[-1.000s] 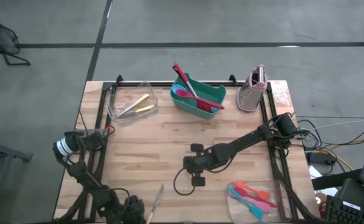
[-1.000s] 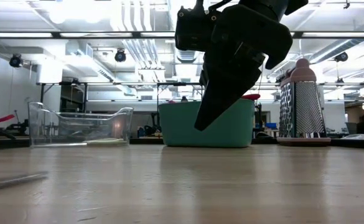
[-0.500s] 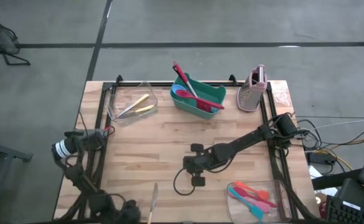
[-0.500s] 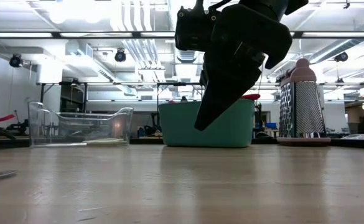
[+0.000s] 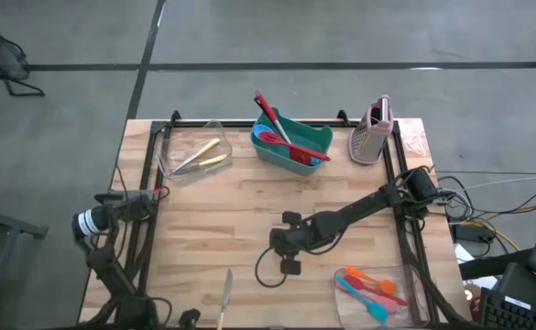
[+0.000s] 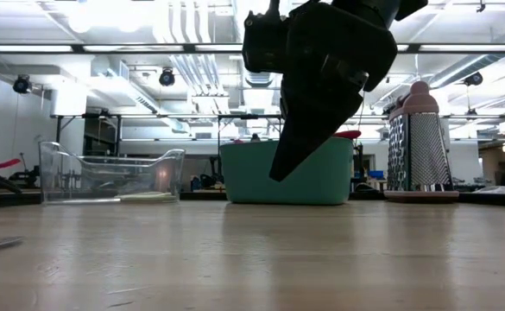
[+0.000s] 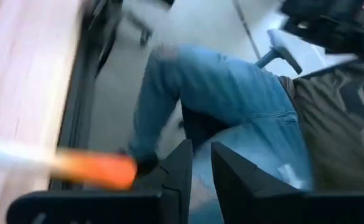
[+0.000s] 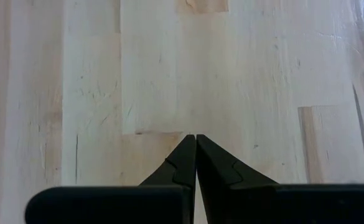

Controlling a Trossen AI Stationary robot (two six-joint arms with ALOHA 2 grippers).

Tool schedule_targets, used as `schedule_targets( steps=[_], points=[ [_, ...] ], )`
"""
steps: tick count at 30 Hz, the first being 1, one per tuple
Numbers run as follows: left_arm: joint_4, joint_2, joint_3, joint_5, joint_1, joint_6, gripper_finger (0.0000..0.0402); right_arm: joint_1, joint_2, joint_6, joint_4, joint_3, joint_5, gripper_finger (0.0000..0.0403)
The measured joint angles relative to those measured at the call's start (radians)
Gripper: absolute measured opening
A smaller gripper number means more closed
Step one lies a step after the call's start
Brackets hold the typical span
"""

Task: Pick & Place Kitchen Items
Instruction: Put the orange table knife into the top transparent bin

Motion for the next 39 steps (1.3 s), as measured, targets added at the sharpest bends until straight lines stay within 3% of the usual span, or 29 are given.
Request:
schedule_targets(
  steps=[6, 14, 19, 23, 32, 39],
  points=[
    [-0.031, 0.082, 0.167, -0.167, -0.028, 0.41, 0.0068, 0.004, 0.0, 0.043, 0.0, 0.0, 0.0, 0.0008],
    [-0.353, 0.296, 0.461, -0.37, -0.037, 0.643, 0.013, 0.006, 0.0, 0.074, 0.0, 0.0, -0.001, 0.0008],
    [-0.529, 0.389, 0.588, -0.434, -0.039, 0.649, 0.0193, 0.004, 0.0, 0.072, 0.0, 0.0, -0.001, 0.0008],
    [-0.534, 0.421, 0.629, -0.418, -0.046, 0.615, 0.0225, 0.004, 0.0, 0.082, 0.0, 0.0, -0.001, 0.0008],
    [-0.598, 0.431, 0.629, -0.382, -0.055, 0.542, 0.0227, 0.006, 0.0, 0.105, 0.0, 0.0, -0.001, 0.0008],
    [-0.655, 0.468, 0.625, -0.368, -0.054, 0.596, 0.0226, 0.006, 0.0, 0.105, 0.001, 0.0, -0.001, 0.0008]
  ],
)
